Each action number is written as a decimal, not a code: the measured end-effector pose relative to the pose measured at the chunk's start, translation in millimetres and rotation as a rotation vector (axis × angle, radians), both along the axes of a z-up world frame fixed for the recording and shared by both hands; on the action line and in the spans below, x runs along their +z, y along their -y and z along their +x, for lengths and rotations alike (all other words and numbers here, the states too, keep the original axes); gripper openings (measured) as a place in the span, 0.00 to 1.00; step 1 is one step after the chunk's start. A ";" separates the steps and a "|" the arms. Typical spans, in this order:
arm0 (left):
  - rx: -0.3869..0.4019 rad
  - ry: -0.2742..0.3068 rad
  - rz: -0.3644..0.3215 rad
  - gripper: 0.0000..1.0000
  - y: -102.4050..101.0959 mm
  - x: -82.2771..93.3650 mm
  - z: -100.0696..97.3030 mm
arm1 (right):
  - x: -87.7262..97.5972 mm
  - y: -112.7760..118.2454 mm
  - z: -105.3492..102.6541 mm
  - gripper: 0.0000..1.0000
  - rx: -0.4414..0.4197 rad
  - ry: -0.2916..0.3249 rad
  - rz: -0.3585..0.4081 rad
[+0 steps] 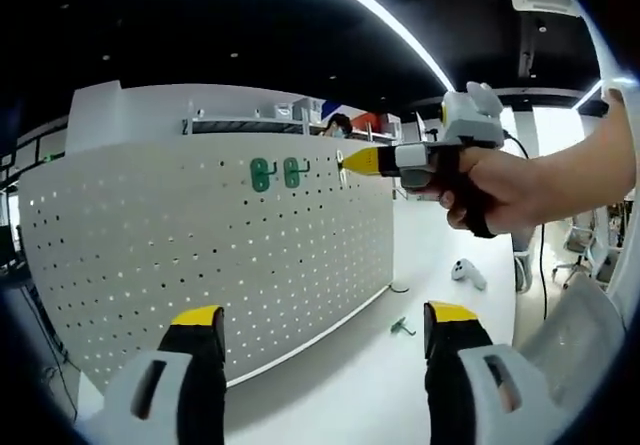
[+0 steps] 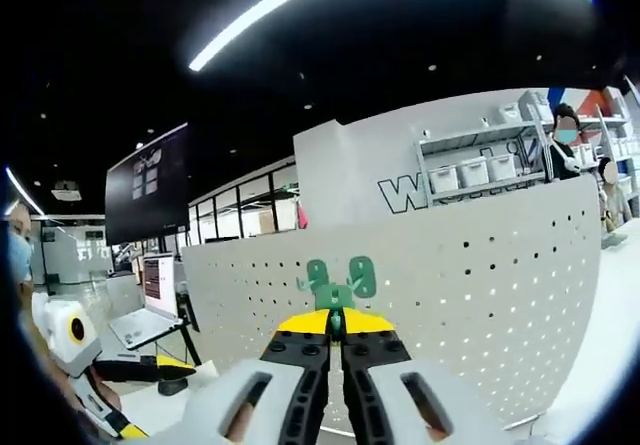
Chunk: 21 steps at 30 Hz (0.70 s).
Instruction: Insert the hook assembly into the mounting plate slot until the hook locks in place.
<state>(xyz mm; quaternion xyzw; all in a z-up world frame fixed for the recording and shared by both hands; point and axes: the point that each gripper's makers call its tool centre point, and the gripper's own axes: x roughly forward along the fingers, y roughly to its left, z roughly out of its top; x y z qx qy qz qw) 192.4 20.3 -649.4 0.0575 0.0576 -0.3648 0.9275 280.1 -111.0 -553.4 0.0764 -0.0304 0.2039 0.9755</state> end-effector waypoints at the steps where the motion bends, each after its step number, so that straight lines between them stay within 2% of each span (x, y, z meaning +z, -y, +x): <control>1: 0.002 0.002 -0.001 0.84 -0.9 -0.1 0.1 | 0.3 0.7 1.1 0.00 -0.002 0.002 -0.005; 12: 0.006 -0.008 -0.018 0.85 -3.5 -0.1 -2.6 | 6.6 11.3 16.9 0.00 -0.043 0.027 -0.034; 21: 0.015 -0.011 -0.017 0.84 -7.9 0.2 -2.5 | 20.5 23.5 32.3 0.00 -0.090 0.069 -0.065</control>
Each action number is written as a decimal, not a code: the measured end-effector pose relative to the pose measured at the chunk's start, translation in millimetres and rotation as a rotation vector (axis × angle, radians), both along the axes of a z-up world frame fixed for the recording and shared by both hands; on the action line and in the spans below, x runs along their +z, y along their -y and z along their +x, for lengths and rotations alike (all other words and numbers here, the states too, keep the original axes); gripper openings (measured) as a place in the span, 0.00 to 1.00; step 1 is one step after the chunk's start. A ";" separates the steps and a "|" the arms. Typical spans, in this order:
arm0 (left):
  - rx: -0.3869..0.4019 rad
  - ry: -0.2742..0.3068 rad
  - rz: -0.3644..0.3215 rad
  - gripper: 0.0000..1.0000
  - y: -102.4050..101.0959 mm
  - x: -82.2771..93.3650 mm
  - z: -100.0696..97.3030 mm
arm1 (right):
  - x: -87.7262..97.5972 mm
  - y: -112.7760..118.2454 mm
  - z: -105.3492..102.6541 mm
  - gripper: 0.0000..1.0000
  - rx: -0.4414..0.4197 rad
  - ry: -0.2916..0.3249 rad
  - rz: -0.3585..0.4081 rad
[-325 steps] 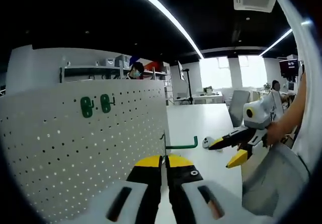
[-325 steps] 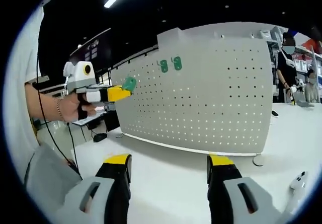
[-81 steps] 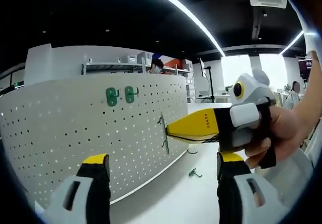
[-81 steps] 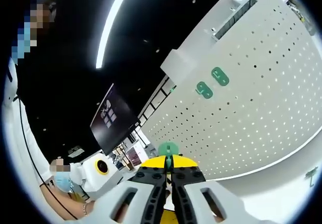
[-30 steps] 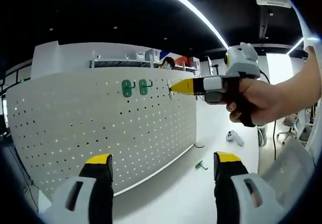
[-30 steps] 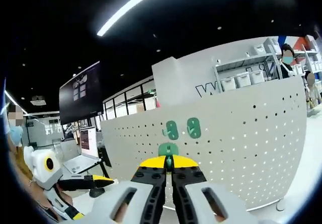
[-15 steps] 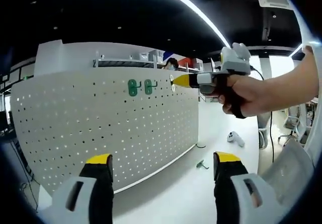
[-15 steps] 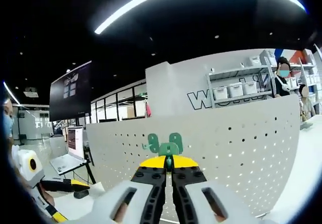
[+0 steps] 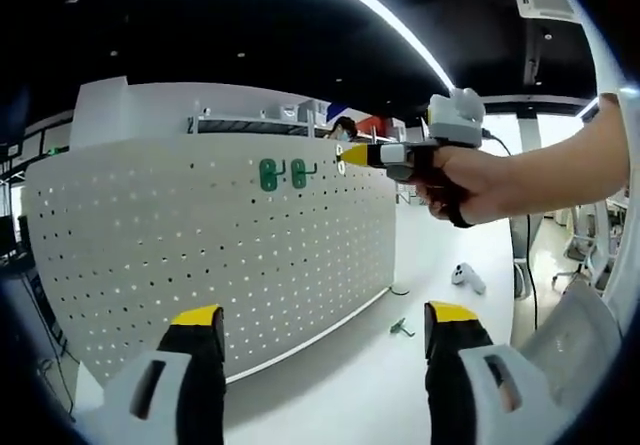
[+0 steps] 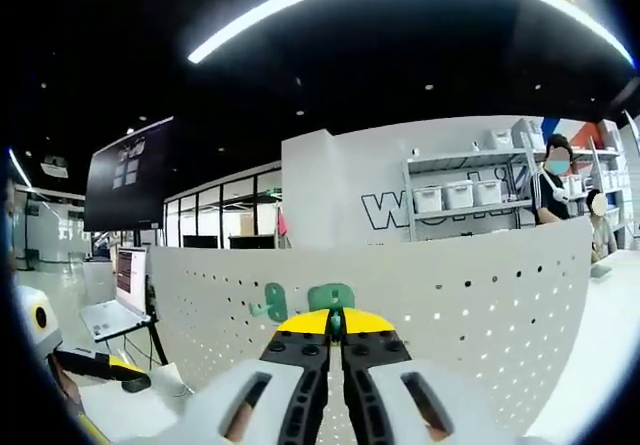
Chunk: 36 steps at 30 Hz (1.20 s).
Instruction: Insert the hook assembly into the mounting plate slot until the hook locks in place.
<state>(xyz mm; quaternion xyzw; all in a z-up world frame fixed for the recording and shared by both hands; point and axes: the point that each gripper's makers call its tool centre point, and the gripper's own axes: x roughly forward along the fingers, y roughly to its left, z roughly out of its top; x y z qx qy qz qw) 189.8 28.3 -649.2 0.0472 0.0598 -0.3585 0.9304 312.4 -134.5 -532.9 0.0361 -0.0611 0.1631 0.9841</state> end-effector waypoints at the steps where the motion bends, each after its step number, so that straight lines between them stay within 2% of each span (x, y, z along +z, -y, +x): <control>1: 0.001 -0.004 -0.004 0.84 -0.4 -0.1 -0.1 | 0.9 0.8 1.1 0.00 -0.002 0.003 -0.002; 6: 0.004 -0.002 -0.010 0.84 -2.1 1.5 -0.8 | 3.6 3.7 6.1 0.00 -0.018 0.019 -0.036; 22: 0.003 0.003 -0.011 0.84 -3.1 4.9 -3.1 | 7.2 12.4 23.5 0.00 -0.044 0.041 -0.064; 36: 0.005 -0.003 -0.009 0.83 -5.0 3.6 -5.6 | -1.0 14.7 33.4 0.00 -0.046 0.026 -0.068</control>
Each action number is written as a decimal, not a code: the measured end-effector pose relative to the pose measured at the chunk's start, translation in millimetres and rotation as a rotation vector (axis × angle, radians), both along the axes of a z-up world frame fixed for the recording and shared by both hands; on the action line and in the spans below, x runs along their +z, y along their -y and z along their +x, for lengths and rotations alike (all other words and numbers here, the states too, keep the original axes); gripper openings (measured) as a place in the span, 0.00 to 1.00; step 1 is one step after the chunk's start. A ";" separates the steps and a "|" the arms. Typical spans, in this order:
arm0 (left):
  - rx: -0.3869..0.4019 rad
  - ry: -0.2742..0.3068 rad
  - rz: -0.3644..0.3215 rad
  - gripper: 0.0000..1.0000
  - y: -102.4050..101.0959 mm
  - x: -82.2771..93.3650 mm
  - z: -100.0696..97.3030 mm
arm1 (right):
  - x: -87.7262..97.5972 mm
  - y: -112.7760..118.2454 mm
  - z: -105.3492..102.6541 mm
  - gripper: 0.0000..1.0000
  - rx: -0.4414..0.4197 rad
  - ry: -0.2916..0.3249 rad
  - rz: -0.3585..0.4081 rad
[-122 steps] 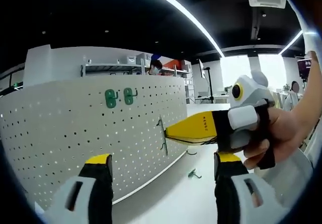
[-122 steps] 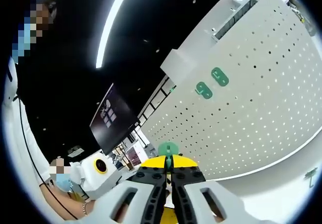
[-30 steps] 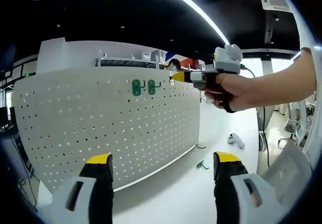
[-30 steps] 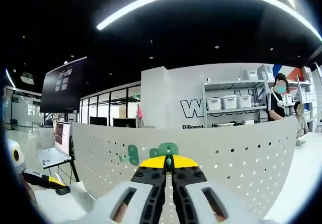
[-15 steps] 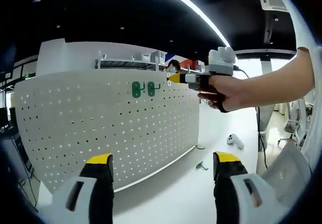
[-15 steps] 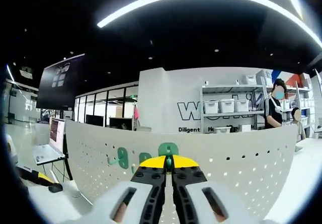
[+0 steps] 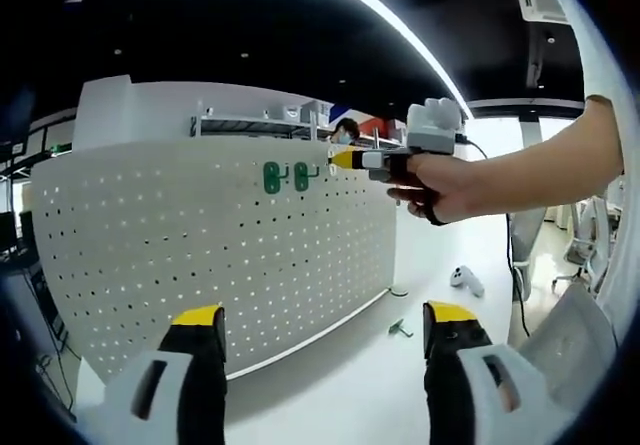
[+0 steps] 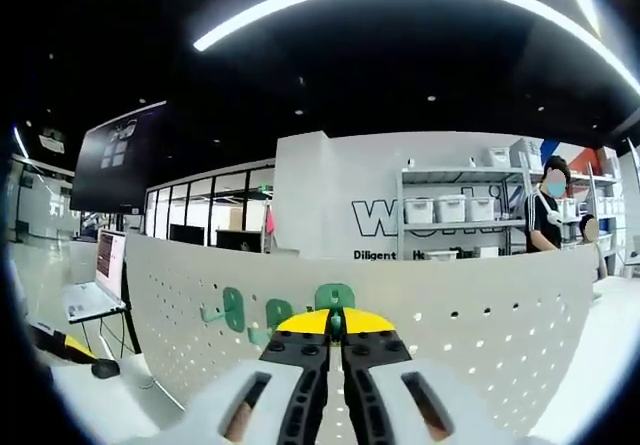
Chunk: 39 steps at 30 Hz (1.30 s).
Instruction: Insert the hook assembly into the mounting plate slot until the hook locks in place.
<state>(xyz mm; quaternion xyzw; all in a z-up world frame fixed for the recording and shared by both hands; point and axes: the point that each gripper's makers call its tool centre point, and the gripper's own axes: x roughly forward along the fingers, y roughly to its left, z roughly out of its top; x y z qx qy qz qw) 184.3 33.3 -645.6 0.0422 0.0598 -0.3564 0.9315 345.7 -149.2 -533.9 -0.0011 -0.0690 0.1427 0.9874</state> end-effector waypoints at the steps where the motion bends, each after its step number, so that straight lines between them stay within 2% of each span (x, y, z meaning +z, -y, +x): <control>1: 0.001 -0.002 0.000 0.83 -0.6 -0.2 0.1 | -1.0 0.5 0.0 0.00 0.000 -0.005 0.009; 22: 0.013 -0.020 0.016 0.82 -5.4 -6.8 3.1 | -11.6 0.3 10.1 0.01 -0.007 -0.021 0.026; 33: 0.019 -0.023 0.021 0.82 -9.7 -7.7 3.1 | -16.7 -0.3 13.8 0.01 -0.059 -0.019 0.006; 39: 0.024 -0.026 0.020 0.82 -11.9 -8.1 1.5 | -17.4 1.1 14.6 0.01 -0.098 -0.007 0.042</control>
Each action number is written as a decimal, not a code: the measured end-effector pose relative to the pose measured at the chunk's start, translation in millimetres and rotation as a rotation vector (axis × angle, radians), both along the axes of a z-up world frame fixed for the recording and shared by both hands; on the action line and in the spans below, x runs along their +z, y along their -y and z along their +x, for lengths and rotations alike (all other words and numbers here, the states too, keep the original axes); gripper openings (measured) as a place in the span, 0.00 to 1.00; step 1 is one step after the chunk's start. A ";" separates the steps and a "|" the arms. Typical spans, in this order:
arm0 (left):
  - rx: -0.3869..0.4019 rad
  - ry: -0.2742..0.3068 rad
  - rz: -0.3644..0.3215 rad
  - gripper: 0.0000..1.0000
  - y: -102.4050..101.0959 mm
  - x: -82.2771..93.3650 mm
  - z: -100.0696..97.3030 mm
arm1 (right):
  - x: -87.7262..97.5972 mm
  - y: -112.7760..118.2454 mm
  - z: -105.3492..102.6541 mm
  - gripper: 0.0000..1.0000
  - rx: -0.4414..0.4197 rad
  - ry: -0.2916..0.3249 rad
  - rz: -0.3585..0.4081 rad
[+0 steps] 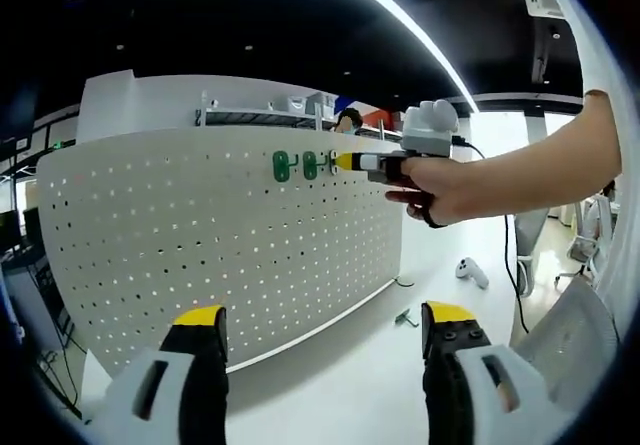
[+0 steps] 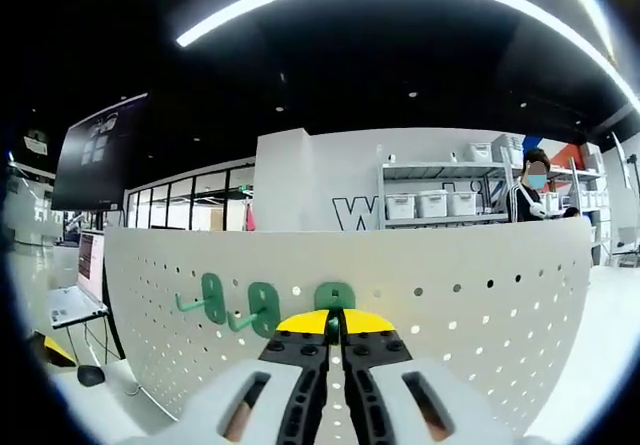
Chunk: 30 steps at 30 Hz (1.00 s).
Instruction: Insert the hook assembly into the mounting plate slot until the hook locks in place.
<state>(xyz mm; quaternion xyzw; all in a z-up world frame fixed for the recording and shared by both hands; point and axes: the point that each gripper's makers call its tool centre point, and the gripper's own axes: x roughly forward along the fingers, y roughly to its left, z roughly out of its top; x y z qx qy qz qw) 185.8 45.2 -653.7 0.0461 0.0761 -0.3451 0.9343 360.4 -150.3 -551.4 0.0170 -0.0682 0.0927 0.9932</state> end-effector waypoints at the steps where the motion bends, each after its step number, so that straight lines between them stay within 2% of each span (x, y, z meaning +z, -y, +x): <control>1: 0.001 0.000 0.000 0.82 -0.2 0.0 -0.3 | 0.2 -0.2 0.0 0.01 -0.006 -0.004 0.001; 5: 0.002 -0.002 0.001 0.82 0.3 0.2 -2.5 | 0.2 -0.8 1.0 0.01 -0.041 -0.012 0.003; 12: 0.003 -0.002 0.000 0.82 -0.3 0.6 -4.0 | -1.8 -0.5 1.1 0.01 -0.088 0.010 0.000; 20: 0.003 -0.007 -0.003 0.81 -0.2 -1.0 -4.2 | -1.7 0.4 0.2 0.01 -0.085 0.032 0.019; 26: 0.001 -0.007 -0.003 0.81 1.0 -0.7 -4.4 | -1.2 0.0 0.3 0.02 -0.077 0.020 0.001; 30: 0.006 -0.004 -0.006 0.82 -0.7 0.3 -4.3 | -6.3 -0.3 0.0 0.05 -0.046 -0.016 0.033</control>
